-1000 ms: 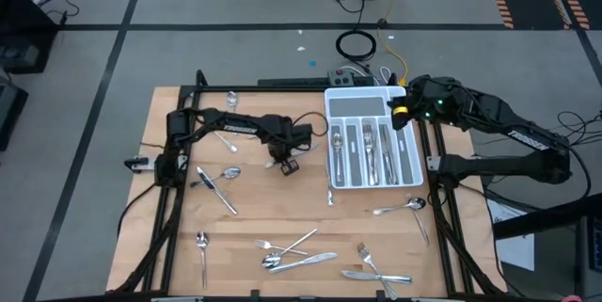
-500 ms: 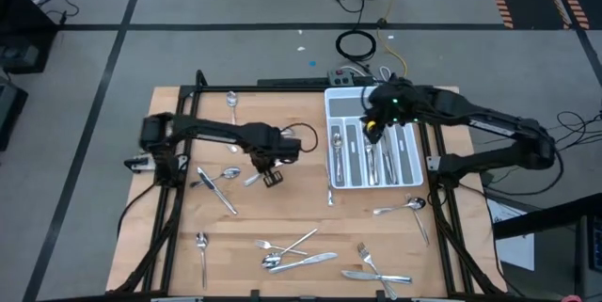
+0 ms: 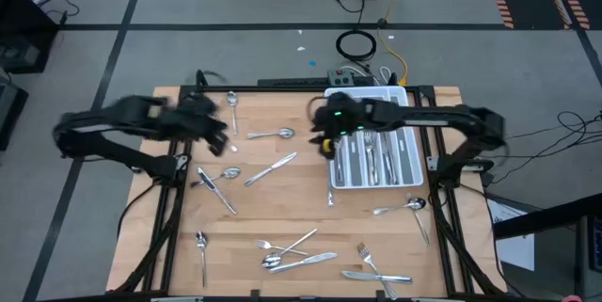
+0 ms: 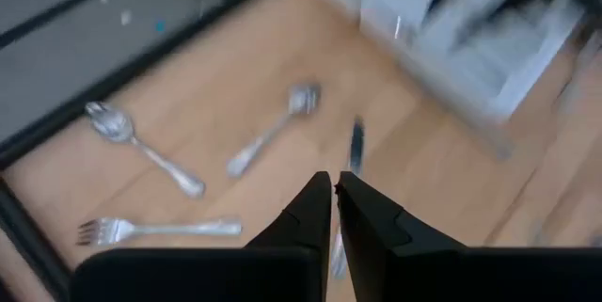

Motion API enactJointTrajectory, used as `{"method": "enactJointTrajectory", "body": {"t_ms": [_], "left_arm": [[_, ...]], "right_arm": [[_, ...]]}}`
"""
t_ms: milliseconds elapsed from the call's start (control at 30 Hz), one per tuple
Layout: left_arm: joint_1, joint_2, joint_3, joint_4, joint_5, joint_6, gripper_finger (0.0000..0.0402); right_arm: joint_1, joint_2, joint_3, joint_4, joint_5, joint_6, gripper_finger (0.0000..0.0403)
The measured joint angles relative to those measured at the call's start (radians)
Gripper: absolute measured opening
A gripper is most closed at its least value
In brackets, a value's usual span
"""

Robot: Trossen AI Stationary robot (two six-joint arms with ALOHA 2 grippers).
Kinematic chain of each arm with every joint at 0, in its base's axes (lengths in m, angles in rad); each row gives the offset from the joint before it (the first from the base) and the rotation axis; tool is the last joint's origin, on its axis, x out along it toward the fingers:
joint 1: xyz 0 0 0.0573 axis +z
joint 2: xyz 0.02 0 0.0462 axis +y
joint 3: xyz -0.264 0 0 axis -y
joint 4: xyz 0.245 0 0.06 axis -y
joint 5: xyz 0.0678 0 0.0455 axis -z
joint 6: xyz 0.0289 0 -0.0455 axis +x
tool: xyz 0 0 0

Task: Sort silverware
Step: Put the silver knife into the white silverware tray

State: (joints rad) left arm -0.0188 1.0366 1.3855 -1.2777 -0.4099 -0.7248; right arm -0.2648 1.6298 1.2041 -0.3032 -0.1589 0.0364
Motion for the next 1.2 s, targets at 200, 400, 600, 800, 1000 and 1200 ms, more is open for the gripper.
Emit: {"method": "enactJointTrajectory", "body": {"t_ms": [200, 400, 600, 800, 1000, 1200], "left_arm": [[-0.004, -0.184, 0.001, 0.039, -0.089, -0.028, 0.0032], [-0.004, -0.243, 0.001, 0.037, -0.097, 0.018, 0.0032], [-0.004, -0.244, -0.004, 0.035, -0.097, 0.084, 0.0032], [-0.004, -0.245, -0.015, 0.025, -0.086, 0.084, 0.0032], [-0.004, -0.245, -0.015, -0.009, -0.085, 0.085, 0.0032], [-0.004, -0.245, -0.015, -0.024, -0.09, 0.085, 0.0032]], "right_arm": [[0.051, 0.285, 0.299, -0.075, -0.023, -0.091, 0.0232], [0.106, 0.51, 0.599, -0.216, -0.057, -0.269, 0.0237], [0.152, 0.707, 0.88, -0.323, -0.054, -0.391, 0.023], [0.18, 0.853, 1.051, -0.348, -0.052, -0.448, 0.0229], [0.192, 0.924, 1.077, -0.338, -0.05, -0.531, 0.0229], [0.188, 0.955, 1.077, -0.36, -0.024, -0.584, 0.0228]]}}
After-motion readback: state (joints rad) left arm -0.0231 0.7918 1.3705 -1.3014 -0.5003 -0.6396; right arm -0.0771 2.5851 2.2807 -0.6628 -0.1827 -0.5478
